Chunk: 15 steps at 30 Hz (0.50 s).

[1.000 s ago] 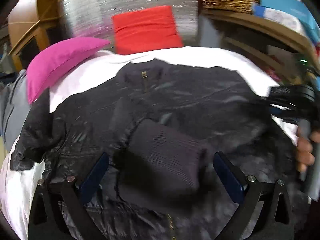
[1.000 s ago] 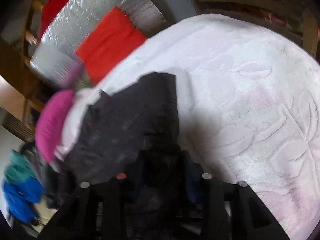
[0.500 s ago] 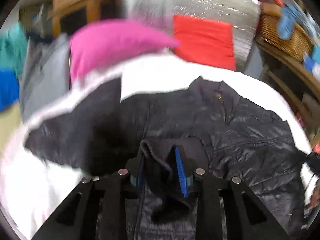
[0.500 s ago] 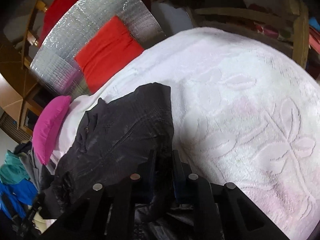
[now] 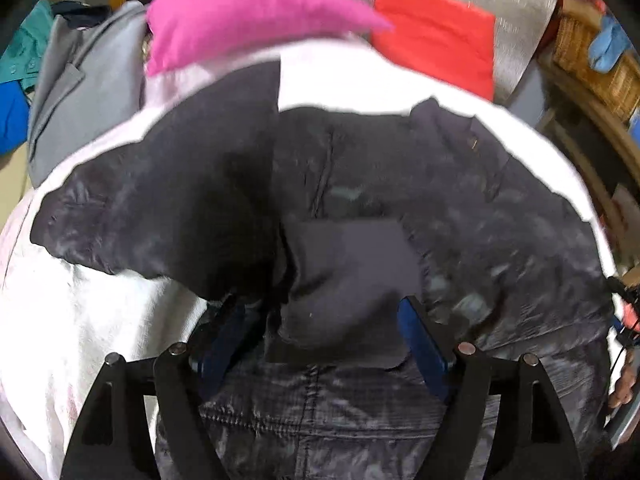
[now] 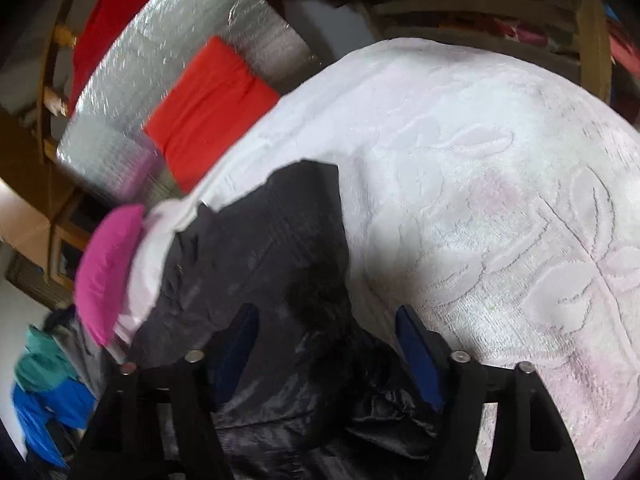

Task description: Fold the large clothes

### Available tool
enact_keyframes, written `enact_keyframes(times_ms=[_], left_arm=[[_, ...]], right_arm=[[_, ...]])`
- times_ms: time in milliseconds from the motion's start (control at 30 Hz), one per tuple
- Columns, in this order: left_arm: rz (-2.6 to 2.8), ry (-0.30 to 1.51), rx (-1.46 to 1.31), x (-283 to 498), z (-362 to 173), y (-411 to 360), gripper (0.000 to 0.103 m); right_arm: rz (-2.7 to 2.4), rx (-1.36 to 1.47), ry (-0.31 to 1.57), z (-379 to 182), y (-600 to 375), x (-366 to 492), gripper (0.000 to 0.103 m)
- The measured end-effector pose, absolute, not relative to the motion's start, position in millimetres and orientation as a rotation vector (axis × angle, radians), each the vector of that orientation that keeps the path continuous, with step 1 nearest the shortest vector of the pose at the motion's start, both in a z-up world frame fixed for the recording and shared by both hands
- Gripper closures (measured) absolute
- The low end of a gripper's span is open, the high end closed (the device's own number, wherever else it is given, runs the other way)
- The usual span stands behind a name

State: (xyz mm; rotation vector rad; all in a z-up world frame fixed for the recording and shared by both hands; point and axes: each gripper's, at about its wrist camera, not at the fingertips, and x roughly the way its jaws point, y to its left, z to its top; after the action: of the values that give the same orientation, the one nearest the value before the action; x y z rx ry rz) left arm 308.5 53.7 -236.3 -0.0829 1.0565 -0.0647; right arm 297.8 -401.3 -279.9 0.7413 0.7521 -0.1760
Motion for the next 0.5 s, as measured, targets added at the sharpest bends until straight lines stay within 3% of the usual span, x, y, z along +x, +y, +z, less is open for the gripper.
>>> enact_keyframes(times_ms=[33, 233, 500], left_arm=[[-0.057, 1.067, -0.068, 310.7, -242.3, 52.1, 0.023], [0.049, 1.008, 0.002, 329.9, -259.3, 42.8, 0.031], [0.075, 0.963, 0.087, 331.1, -244.1, 26.8, 0.033]], right_arm=[[-0.18, 0.71, 0.771, -281.8, -398.4, 301.9, 0.057], [-0.225, 0.564, 0.768, -277.2, -383.0, 306.1, 0.076], [-0.25, 0.557, 0.784, -274.0, -382.3, 304.9, 0.075]])
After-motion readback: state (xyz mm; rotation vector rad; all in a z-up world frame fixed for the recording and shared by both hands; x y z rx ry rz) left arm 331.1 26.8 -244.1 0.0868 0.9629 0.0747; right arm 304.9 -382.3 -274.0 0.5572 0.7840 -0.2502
